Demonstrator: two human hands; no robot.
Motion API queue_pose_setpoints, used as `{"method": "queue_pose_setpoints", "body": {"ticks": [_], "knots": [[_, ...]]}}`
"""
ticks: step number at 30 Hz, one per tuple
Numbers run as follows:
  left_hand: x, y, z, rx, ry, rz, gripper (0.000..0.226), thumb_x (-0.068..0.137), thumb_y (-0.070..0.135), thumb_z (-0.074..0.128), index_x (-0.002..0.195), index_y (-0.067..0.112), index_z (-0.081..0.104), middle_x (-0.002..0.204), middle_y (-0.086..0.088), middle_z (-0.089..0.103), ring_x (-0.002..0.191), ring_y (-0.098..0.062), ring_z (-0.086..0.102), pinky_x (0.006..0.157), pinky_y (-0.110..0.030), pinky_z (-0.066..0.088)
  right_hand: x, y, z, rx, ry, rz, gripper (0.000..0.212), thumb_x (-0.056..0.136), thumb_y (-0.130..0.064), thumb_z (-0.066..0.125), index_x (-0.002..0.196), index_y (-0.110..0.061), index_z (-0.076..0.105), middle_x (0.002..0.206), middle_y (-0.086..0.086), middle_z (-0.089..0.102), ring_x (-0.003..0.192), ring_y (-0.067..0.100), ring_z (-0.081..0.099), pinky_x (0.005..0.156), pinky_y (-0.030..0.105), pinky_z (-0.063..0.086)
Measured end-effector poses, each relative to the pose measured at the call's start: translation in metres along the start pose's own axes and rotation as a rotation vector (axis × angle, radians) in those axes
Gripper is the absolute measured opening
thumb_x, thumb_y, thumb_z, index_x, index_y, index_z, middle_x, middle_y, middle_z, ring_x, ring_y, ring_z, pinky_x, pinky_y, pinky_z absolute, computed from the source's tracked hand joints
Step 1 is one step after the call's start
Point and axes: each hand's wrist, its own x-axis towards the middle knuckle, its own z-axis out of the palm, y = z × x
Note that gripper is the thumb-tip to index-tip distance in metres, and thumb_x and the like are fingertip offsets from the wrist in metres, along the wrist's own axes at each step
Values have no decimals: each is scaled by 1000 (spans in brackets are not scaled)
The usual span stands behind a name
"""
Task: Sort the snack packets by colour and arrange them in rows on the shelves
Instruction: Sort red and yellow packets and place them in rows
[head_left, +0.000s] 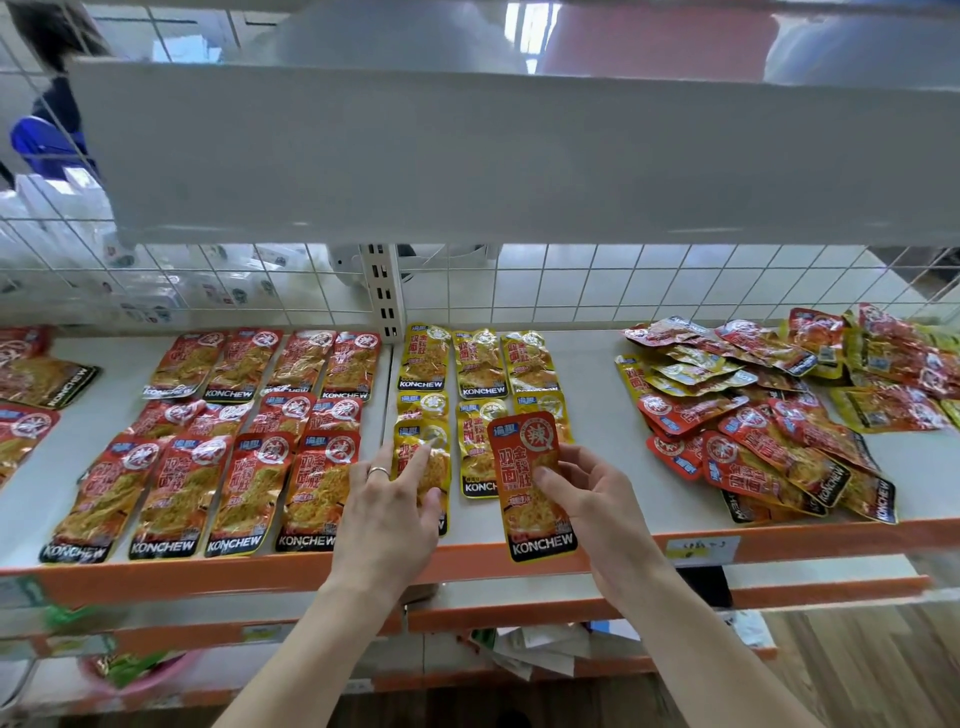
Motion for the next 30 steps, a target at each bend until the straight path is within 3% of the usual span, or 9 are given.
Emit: {"method": "queue_pose_setpoints", "body": {"ticks": [9, 15, 18, 22, 30], "knots": [[-13, 9, 4, -36, 79, -59, 60, 100, 40, 51, 154, 19, 35, 158, -11, 34, 142, -27, 24, 115, -40, 31, 5, -1, -6, 3, -46, 11, 20, 93, -7, 64, 111, -14, 65, 99, 4, 75, 91, 19, 73, 71, 30, 58], [-23, 7, -2, -31, 196, -4, 50, 95, 34, 60, 141, 16, 53, 142, -8, 53, 133, -25, 42, 104, -39, 43, 12, 1, -4, 28, -102, 30, 20, 91, -6, 66, 110, -11, 64, 94, 3, 76, 87, 18, 74, 67, 29, 58], [-29, 3, -6, -19, 246, 42, 49, 93, 31, 64, 138, 12, 56, 137, -9, 58, 129, -26, 48, 103, -35, 42, 13, 5, 4, 23, -132, 25, 21, 90, -7, 68, 110, -10, 64, 94, 3, 76, 89, 19, 74, 71, 32, 59], [-35, -6, -20, -23, 284, 75, 52, 96, 41, 53, 140, 12, 53, 138, -6, 57, 129, -24, 50, 105, -32, 39, 11, 3, 21, 12, -151, -3, 19, 89, -8, 69, 107, -10, 64, 94, 3, 76, 95, 22, 72, 85, 41, 59], [-47, -53, -64, -15, 368, 95, 62, 92, 50, 39, 141, 14, 52, 141, -5, 55, 130, -23, 49, 106, -34, 37, -3, -5, 78, -13, -196, -45, 18, 90, -2, 66, 107, -7, 63, 97, 10, 75, 90, 22, 73, 69, 27, 58]]}}
